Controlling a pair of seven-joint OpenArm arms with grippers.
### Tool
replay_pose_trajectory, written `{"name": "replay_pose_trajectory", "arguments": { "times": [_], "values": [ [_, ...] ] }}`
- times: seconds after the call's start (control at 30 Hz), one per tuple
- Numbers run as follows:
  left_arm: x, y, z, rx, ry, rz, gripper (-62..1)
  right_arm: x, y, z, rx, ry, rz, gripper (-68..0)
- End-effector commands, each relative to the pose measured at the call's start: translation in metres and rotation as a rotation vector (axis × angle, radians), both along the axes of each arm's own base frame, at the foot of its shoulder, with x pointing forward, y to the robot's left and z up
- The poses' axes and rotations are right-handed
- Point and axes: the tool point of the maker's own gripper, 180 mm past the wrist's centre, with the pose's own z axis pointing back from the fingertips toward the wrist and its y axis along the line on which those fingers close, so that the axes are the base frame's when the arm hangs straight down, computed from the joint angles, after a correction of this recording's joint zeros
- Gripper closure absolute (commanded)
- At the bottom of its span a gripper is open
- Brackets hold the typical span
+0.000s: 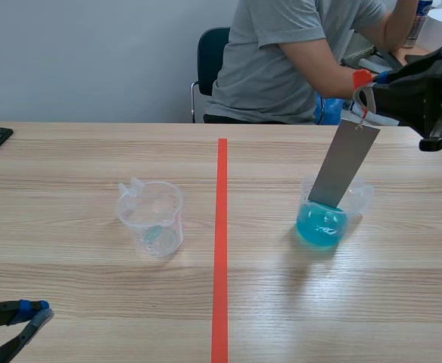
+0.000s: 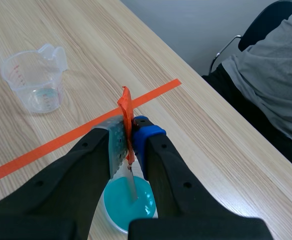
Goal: Do the redox reaction experiment.
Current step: 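Hold the plate still in the solution, then raise the plate and point at it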
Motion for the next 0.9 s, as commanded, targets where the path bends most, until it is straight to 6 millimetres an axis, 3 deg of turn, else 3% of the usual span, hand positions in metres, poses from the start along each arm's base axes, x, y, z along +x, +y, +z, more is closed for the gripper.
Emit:
{"name": "replay_pose_trajectory", "arguments": {
  "times": [0.0, 0.5, 0.87],
  "values": [
    [0.001, -0.004, 0.003, -0.015, -0.012, -0.001, -3.2, 0.004, -0.005, 0.025, 0.013, -0.055, 0.002, -0.6],
    [0.001, -0.004, 0.003, -0.015, -0.013, -0.001, -3.2, -0.003, -0.01, 0.078, 0.025, -0.116, 0.03, -0.6],
    [0.001, -0.004, 0.003, -0.015, -0.013, -0.001, -3.2, -0.005, -0.011, 0.09, 0.028, -0.128, 0.039, -0.6]
  ]
}}
